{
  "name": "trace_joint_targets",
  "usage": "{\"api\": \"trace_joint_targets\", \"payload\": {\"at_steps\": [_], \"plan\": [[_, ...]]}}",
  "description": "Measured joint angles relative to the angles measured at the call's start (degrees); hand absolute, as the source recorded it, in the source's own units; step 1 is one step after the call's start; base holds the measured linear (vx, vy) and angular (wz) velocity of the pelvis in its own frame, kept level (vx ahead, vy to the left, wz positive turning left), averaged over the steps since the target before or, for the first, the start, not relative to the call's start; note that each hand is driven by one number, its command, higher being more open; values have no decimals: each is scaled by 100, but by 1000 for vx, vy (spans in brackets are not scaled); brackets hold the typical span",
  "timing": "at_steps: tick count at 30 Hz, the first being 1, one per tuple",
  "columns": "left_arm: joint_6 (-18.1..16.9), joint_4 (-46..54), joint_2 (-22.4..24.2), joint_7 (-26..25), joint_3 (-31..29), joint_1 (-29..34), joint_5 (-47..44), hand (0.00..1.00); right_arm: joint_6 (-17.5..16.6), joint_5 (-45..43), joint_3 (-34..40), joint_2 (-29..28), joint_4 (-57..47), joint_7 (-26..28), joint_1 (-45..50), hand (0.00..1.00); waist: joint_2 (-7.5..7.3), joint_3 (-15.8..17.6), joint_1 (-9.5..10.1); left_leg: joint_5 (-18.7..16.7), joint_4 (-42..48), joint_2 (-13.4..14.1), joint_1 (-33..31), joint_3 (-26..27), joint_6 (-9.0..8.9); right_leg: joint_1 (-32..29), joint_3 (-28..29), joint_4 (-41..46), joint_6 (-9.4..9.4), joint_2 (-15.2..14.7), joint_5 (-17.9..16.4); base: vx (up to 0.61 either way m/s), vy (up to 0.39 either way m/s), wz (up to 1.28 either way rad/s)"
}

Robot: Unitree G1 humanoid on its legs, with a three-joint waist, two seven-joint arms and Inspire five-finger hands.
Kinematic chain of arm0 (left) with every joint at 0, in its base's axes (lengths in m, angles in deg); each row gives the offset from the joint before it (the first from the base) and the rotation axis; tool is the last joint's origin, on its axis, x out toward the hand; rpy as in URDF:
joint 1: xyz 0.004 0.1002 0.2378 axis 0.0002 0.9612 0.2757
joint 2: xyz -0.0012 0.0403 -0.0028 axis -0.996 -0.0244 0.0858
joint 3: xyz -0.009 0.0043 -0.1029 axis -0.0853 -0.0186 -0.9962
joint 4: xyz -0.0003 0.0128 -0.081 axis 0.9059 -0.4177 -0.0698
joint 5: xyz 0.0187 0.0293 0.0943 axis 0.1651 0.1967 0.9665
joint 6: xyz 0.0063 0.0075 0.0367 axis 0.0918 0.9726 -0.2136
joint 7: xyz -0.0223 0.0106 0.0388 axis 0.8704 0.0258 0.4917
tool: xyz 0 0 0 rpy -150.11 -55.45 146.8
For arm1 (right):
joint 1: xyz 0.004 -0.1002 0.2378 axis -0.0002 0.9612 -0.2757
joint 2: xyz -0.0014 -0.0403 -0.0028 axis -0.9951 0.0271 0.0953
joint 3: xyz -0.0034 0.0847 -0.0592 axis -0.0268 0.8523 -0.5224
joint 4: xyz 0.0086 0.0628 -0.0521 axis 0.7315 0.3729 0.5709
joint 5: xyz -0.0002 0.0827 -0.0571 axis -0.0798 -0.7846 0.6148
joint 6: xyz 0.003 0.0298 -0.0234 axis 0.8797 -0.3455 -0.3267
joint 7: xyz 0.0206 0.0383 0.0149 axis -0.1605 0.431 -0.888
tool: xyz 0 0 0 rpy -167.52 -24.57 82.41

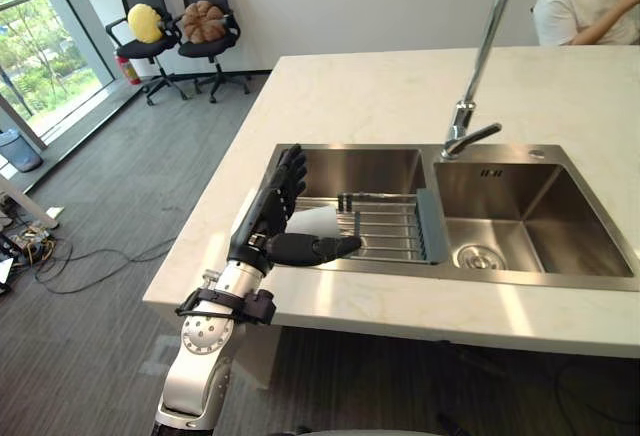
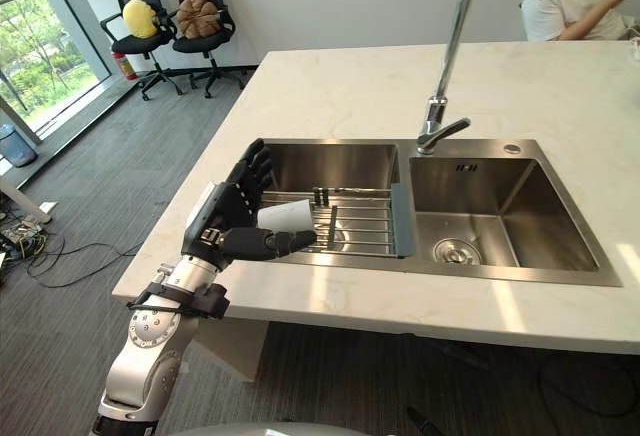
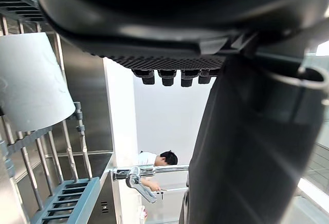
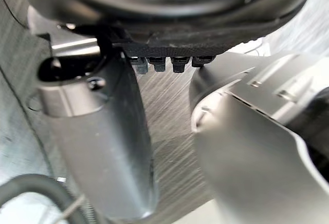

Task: Walk over to the sink, pick up the cup, carry it to the dishwasher, place the cup inside the dishwasher, then close the dishwasher door

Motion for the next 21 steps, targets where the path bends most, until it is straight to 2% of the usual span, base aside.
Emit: {"api": "trace_joint_targets", "payload": {"at_steps": [1, 2, 3, 4, 5, 7, 8, 9, 11, 12, 17, 21], "plan": [[-52, -36, -39, -6, 5, -1, 142, 100, -14, -42, 67, -52, -42, 5, 27, 100, -7, 17, -47, -34, 10, 71, 107, -52, 25, -157, 191, 416, -150, -38, 171, 141, 71, 26], [-263, -154, -111, -46, -25, -26, 447, 100, -30, -58, 187, -218, -9, 15, 13, 100, 11, 10, -115, -107, 90, 150, 143, -120, 36, -319, 485, 546, 26, 79, -155, 172, 44, 28], [-355, -305, -172, -58, -25, -120, 562, 100, -23, -58, 237, -310, 23, 17, 13, 100, -24, 26, -117, -179, 133, 196, 134, -171, 29, -415, 587, 388, 57, 206, -340, 115, 12, 28], [-396, -409, -222, -84, -20, -186, 582, 100, -7, -59, 245, -352, 61, 9, 14, 100, -30, 31, -123, -194, 151, 216, 120, -208, 17, -462, 646, 176, 73, 289, -382, 101, 3, 36], [-410, -610, -373, -145, 13, -352, 581, 100, 75, -60, 370, -443, 154, -17, 17, 100, -30, 31, -150, -247, 216, 258, 75, -299, -41, -534, 859, -577, 135, 485, -336, 132, -23, 31], [-423, -659, -571, -179, -4, -440, 581, 100, 124, -56, 509, -567, 185, -37, 32, 100, -176, 34, -154, -313, 342, 194, 49, -309, -111, -546, 1059, -1386, 161, 590, 210, 164, -73, 18], [-447, -699, -701, -219, -21, -511, 583, 100, 134, -47, 626, -649, 223, -46, 41, 100, -257, 96, -175, -438, 474, 140, 51, -340, -178, -477, 1151, -1615, 596, 544, 672, 178, -160, 6], [-446, -708, -622, -244, 15, -508, 588, 100, 167, -14, 802, -633, 221, -55, 44, 100, -146, 95, -155, -542, 586, 276, 26, -336, -256, -362, 1101, -1863, 629, 721, 670, 216, -179, 0], [-456, -685, -558, -221, 41, -537, 677, 100, 170, 81, 867, -595, 210, -58, -11, 100, 18, 38, -144, -616, 627, 469, 4, -296, -357, -245, 1061, -2164, 593, 968, 747, 193, -111, -16], [-457, -685, -560, -169, 44, -606, 678, 100, 170, 83, 864, -586, 203, -54, -73, 100, 39, 25, -155, -650, 615, 572, 41, -281, -410, -171, 1045, -2286, 565, 1089, 769, 137, -76, -15], [-443, -621, -561, 336, 89, -829, 438, 100, 153, 131, 656, -522, 64, 28, -137, 100, 26, 14, -129, -694, 603, 694, 20, -276, -467, 19, 969, -2754, 543, 1286, 935, 63, -46, -1], [-385, -620, -652, 318, 105, -861, 803, 100, 98, 132, 316, -480, 48, 91, -143, 100, 23, 16, -135, -699, 606, 658, 13, -254, -458, 153, 968, -3056, 581, 1293, 1098, 0, 0, 0]]}}
